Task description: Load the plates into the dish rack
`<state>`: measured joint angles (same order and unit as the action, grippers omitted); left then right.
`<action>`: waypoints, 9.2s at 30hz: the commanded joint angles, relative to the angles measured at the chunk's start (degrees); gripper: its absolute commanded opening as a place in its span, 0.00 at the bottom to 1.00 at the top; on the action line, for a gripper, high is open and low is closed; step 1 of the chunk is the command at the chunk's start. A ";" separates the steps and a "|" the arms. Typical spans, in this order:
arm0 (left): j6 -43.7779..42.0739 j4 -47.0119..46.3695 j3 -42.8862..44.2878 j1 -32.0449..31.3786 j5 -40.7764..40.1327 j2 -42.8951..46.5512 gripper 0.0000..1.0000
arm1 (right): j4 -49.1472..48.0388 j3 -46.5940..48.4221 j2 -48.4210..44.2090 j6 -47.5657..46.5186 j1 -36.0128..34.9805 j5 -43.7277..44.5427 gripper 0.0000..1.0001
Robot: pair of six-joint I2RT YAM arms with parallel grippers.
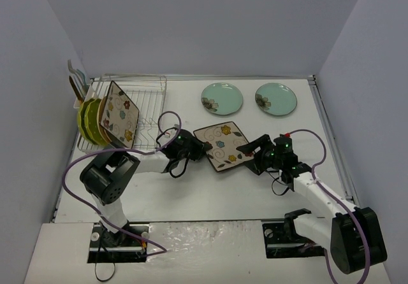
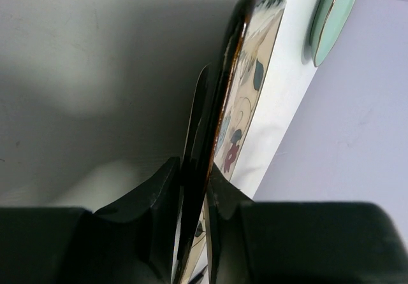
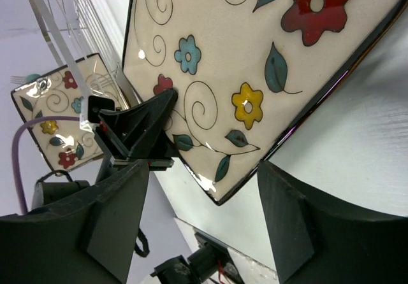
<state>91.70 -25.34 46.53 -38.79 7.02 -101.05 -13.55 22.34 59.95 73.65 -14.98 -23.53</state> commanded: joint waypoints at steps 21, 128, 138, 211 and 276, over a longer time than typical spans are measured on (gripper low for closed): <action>-28.11 12.69 20.42 0.09 -2.67 18.69 0.00 | 15.29 20.18 -5.19 -25.46 4.34 2.97 0.77; -88.88 88.71 83.99 32.19 -16.26 2.17 0.00 | 15.75 27.06 8.26 -38.31 14.72 -5.39 0.83; -87.62 90.52 84.32 32.11 -16.68 0.15 0.00 | 15.57 26.79 8.60 -38.58 14.72 -5.68 0.83; -87.83 90.05 77.95 36.59 -14.52 -5.86 0.51 | 12.24 25.59 10.60 -38.32 16.74 -3.78 0.83; -74.30 69.45 30.09 35.63 2.83 40.41 0.97 | -37.64 30.41 58.47 -7.45 29.20 12.51 0.00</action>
<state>15.49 45.96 75.10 -2.61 7.95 -61.14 -50.14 54.38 119.79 67.88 13.19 -11.40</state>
